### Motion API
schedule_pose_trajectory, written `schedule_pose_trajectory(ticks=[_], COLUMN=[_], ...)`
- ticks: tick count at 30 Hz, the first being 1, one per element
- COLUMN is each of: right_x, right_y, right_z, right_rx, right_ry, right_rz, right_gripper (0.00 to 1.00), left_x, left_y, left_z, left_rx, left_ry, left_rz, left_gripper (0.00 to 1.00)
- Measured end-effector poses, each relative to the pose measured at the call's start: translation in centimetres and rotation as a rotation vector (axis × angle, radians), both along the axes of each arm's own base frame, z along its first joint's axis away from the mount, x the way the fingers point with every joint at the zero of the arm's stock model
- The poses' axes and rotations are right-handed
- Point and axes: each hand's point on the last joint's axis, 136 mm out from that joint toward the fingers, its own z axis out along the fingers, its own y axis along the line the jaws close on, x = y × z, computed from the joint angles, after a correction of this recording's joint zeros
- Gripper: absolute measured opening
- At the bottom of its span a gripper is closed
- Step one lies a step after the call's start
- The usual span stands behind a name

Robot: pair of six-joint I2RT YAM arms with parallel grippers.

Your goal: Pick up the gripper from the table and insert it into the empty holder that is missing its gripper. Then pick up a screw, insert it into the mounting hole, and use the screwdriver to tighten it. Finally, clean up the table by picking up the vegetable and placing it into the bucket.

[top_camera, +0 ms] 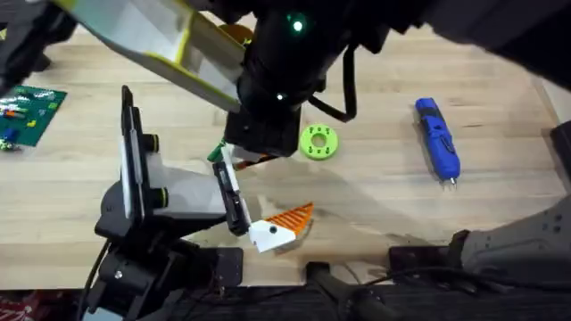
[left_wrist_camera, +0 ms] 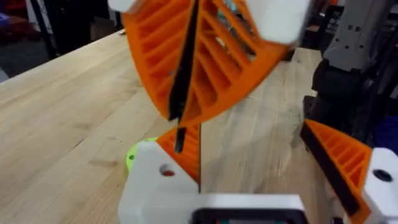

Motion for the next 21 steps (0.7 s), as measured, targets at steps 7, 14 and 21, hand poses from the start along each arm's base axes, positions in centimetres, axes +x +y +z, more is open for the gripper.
schedule_pose_trajectory(ticks=[7, 14, 21], right_x=[0.00, 0.28, 0.51], right_y=[0.01, -0.27, -0.30], right_z=[0.00, -0.09, -0.08], right_rx=[-0.001, -0.016, -0.019], right_ry=[-0.006, -0.021, -0.033], right_rz=[0.015, 0.010, 0.004], right_gripper=[0.012, 0.012, 0.012], left_x=[0.00, 0.00, 0.00], left_y=[0.00, 0.00, 0.00], left_z=[0.00, 0.00, 0.00], left_rx=[0.000, 0.000, 0.000], left_ry=[0.000, 0.000, 0.000], left_rz=[0.000, 0.000, 0.000], left_gripper=[0.986, 0.986, 0.986])
